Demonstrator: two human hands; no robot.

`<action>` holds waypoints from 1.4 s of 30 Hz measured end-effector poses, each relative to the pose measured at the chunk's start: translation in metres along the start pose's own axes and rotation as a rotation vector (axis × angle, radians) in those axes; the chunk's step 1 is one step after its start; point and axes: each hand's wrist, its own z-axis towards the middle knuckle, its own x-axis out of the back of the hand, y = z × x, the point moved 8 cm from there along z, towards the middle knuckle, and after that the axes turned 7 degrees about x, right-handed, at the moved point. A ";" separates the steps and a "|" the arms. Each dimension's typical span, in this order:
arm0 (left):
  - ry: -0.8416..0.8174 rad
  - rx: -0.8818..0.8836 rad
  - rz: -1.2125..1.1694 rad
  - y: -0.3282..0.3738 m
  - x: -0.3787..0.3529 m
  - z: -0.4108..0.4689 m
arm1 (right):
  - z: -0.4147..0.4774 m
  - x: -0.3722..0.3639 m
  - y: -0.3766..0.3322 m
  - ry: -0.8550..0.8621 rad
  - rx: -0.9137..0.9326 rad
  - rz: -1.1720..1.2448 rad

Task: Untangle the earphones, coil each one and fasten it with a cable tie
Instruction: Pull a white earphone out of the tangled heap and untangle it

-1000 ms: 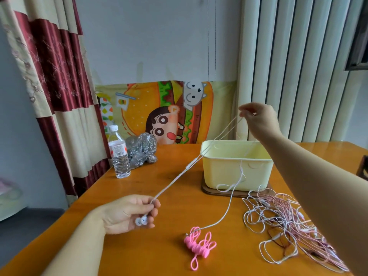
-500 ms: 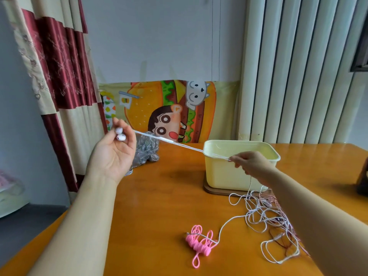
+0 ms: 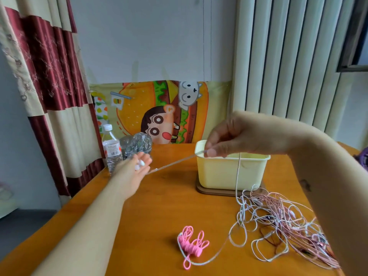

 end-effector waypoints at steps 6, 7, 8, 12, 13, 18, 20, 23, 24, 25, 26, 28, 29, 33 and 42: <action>-0.359 0.031 0.696 -0.044 -0.062 -0.032 | 0.005 0.033 -0.020 0.337 0.104 0.079; -0.411 0.040 0.734 -0.051 -0.068 -0.037 | 0.005 0.038 -0.017 0.408 0.100 0.087; -0.456 0.046 0.762 -0.057 -0.074 -0.043 | 0.005 0.044 -0.012 0.471 0.091 0.087; -0.556 0.044 0.830 -0.064 -0.094 -0.067 | 0.004 0.062 0.011 0.690 0.037 0.114; -0.578 0.042 0.813 -0.064 -0.097 -0.072 | 0.004 0.066 0.018 0.734 0.019 0.126; -0.694 0.143 0.533 -0.061 -0.112 -0.100 | 0.002 0.079 0.056 0.901 -0.079 0.195; -0.742 0.163 0.451 -0.057 -0.118 -0.109 | 0.003 0.080 0.072 0.935 -0.140 0.184; -0.835 0.156 0.322 -0.044 -0.128 -0.121 | 0.000 0.076 0.103 0.972 -0.255 0.205; -0.851 0.151 0.263 -0.037 -0.131 -0.124 | 0.000 0.070 0.114 0.960 -0.299 0.216; -0.854 0.137 0.210 -0.029 -0.134 -0.125 | 0.000 0.062 0.124 0.932 -0.341 0.221; -0.843 0.119 0.171 -0.021 -0.136 -0.125 | 0.000 0.051 0.132 0.893 -0.376 0.218; -0.795 0.081 0.144 -0.009 -0.138 -0.122 | 0.001 0.029 0.140 0.803 -0.412 0.175; -0.778 0.069 0.147 -0.005 -0.138 -0.120 | 0.002 0.019 0.141 0.763 -0.419 0.141; -0.723 0.057 0.282 -0.004 -0.130 -0.110 | 0.001 0.009 0.142 0.796 -0.404 0.183; -0.517 0.040 0.568 -0.001 -0.112 -0.084 | 0.003 0.016 0.147 0.678 -0.453 0.215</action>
